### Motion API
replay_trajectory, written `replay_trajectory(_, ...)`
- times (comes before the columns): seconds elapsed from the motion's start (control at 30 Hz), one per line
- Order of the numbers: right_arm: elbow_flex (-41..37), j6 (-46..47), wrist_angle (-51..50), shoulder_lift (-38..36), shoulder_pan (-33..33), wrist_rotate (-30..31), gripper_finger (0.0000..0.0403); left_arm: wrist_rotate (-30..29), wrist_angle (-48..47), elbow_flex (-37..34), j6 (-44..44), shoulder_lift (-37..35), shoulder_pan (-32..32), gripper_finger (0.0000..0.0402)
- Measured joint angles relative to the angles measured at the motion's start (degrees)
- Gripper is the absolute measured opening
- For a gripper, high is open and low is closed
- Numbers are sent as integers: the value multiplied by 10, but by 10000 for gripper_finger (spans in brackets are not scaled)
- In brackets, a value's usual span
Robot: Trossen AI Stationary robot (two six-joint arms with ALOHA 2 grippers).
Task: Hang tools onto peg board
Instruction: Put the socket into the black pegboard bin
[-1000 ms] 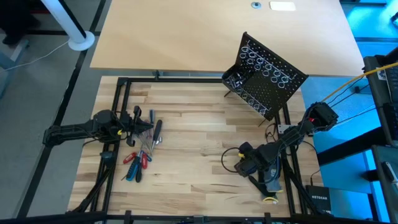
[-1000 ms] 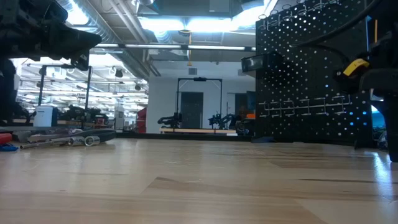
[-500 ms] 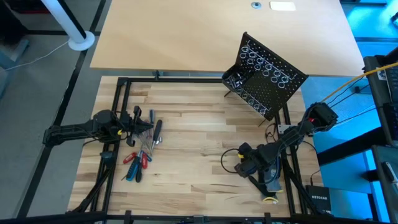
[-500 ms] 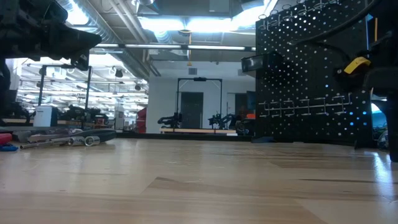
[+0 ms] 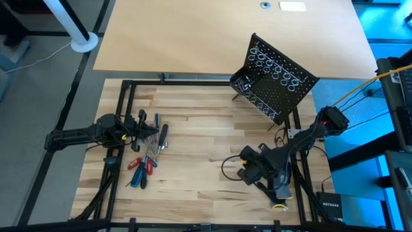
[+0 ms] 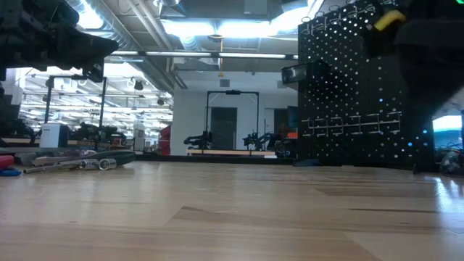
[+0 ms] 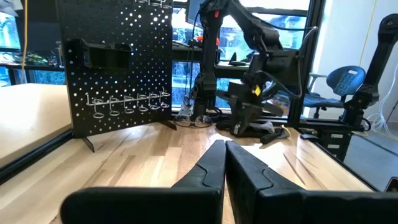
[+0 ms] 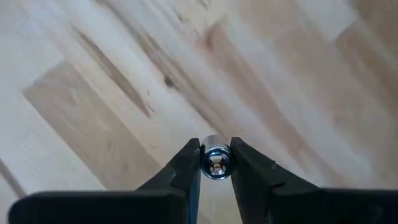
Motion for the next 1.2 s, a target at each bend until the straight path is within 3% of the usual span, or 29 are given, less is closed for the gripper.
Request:
replay_trajectory(0.67,234,-197,-168,-1,-146,158,78,0,0,0,7,0,0,1)
replay_trajectory(1.07,374,-314,-164,-2,-252,334,78,0,1,0,6,0,0,1)
replay_trajectory(1.2,378,-314,-166,-2,-304,347,78,0,1,0,6,0,0,1)
